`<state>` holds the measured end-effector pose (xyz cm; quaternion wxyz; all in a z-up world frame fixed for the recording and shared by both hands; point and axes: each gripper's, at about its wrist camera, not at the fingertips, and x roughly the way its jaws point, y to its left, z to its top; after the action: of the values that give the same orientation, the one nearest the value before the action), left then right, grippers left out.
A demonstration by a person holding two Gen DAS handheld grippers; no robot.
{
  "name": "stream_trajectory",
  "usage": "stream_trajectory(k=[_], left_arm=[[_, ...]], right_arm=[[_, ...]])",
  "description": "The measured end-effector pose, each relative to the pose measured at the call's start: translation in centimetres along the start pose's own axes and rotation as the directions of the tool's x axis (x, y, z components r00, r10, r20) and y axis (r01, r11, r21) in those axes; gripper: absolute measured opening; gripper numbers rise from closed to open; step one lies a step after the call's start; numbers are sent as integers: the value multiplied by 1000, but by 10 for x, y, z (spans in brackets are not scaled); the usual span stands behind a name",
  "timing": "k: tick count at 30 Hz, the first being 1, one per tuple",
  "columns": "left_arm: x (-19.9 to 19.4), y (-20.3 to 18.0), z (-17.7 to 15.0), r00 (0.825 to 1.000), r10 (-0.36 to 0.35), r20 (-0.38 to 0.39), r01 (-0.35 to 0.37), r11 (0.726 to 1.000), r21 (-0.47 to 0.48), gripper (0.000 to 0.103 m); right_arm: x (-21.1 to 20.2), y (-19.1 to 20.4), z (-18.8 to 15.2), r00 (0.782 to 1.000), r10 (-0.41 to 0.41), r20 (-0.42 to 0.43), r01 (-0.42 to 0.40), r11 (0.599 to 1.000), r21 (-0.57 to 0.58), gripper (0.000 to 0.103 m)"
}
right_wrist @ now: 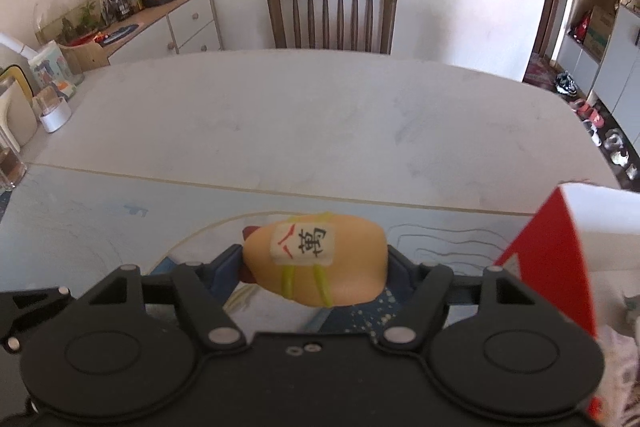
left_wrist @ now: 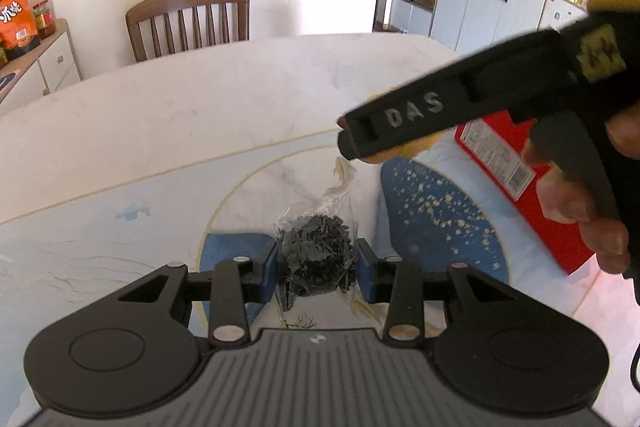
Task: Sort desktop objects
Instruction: 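Carry the mesh bag in the left tool while the right tool carries the plush to the box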
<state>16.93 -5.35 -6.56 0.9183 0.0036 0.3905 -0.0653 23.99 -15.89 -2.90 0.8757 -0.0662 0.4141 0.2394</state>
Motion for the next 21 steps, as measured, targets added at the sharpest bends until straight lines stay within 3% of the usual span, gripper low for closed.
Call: stream_trajectory(k=[21], left_arm=[[-85, -38, 28, 991, -72, 109, 67, 997, 46, 37]], right_arm=[[-115, -33, -37, 994, -4, 111, -9, 994, 110, 72]])
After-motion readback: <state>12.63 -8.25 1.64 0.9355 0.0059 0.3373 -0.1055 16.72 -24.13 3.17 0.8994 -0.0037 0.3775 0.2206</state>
